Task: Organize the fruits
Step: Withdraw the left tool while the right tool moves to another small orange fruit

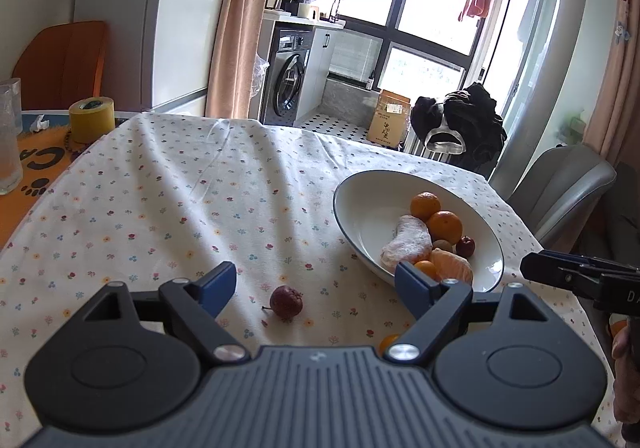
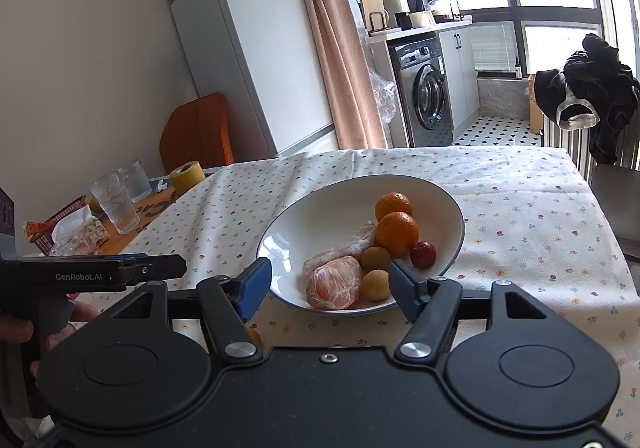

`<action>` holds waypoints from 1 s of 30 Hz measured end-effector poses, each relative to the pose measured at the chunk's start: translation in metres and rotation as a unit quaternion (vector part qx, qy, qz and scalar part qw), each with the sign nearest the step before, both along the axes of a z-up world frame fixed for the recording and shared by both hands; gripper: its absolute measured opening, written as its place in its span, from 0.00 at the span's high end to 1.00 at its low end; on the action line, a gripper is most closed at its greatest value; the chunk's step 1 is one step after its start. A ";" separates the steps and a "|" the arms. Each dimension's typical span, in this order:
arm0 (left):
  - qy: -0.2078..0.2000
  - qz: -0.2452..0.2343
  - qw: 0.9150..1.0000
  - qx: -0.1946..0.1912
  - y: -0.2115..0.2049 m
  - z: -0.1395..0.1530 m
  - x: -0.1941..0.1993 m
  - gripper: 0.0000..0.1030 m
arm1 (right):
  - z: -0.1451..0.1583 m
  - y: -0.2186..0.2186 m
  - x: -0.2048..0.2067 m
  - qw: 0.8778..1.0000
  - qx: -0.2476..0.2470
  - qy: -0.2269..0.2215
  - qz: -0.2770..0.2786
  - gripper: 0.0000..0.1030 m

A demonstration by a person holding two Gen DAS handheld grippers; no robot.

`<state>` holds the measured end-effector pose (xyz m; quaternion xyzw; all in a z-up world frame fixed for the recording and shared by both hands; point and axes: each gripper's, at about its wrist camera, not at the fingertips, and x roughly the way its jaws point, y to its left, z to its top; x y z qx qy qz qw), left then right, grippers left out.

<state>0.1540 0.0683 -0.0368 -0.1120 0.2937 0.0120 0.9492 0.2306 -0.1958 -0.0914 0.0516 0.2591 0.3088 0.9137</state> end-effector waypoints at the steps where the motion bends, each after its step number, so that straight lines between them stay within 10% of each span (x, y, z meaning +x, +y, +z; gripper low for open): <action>1: -0.002 0.002 1.000 -0.001 0.001 0.001 -0.002 0.17 | 0.001 0.000 -0.002 1.000 0.000 0.000 0.001 0.37; 30: -0.001 0.010 1.000 -0.010 0.019 -0.007 -0.050 0.17 | 0.002 0.033 -0.042 0.998 -0.023 -0.002 0.062 0.36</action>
